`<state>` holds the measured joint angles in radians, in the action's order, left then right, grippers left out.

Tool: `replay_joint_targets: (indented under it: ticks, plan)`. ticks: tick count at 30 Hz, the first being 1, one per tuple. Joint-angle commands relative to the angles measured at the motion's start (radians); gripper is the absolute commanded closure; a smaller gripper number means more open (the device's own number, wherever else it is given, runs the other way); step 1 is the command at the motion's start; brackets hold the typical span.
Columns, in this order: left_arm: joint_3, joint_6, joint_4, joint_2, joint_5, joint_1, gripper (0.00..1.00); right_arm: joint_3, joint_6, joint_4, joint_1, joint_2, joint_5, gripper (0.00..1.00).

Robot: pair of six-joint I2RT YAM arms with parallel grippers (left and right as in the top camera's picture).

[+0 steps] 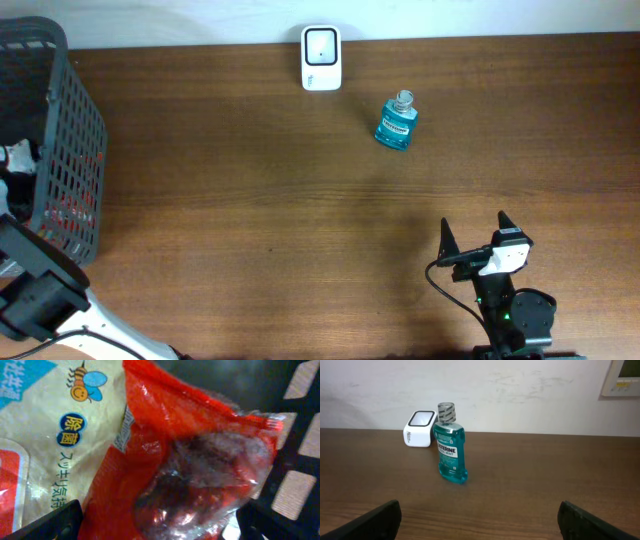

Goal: Scan the item barcode
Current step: 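Reach the left gripper into the basket and grasp the red snack bag, then place the red snack bag on the table beside the mouthwash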

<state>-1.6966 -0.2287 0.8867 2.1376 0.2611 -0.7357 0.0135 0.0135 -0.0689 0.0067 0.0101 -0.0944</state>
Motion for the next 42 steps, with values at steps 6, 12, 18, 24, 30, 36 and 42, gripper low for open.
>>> replay_joint_targets:
  ticks: [6, 12, 18, 24, 30, 36, 42]
  plan:
    - [0.058, -0.053, 0.034, -0.009, 0.005, 0.006, 0.81, -0.008, -0.006, -0.002, 0.005, -0.007, 0.002, 0.01]
    - [-0.197, 0.049, 0.192, -0.098, 0.006, 0.006, 1.00, -0.008, -0.006, -0.002, 0.005, -0.007, 0.002, 0.01]
    - [-0.459, 0.298, 0.165, -0.398, 0.103, 0.006, 1.00, -0.008, -0.006, -0.002, 0.005, -0.006, 0.002, 0.01]
    - [-0.460, 0.554, 0.119, -0.549, 0.665, 0.158, 1.00, -0.008, -0.006, -0.002, 0.005, -0.007, 0.002, 0.01]
    - [-0.285, 0.554, 0.229, -0.480, 0.165, 0.735, 1.00, -0.008, -0.006, -0.002, 0.005, -0.006, 0.002, 0.01]
    - [-0.135, 0.554, 0.038, -0.166, 0.072, 1.067, 1.00, -0.008, -0.006, -0.002, 0.005, -0.006, 0.002, 0.01]
    - [-0.135, 0.554, -0.117, 0.072, -0.009, 1.176, 0.66, -0.008, -0.006, -0.002, 0.005, -0.006, 0.002, 0.01]
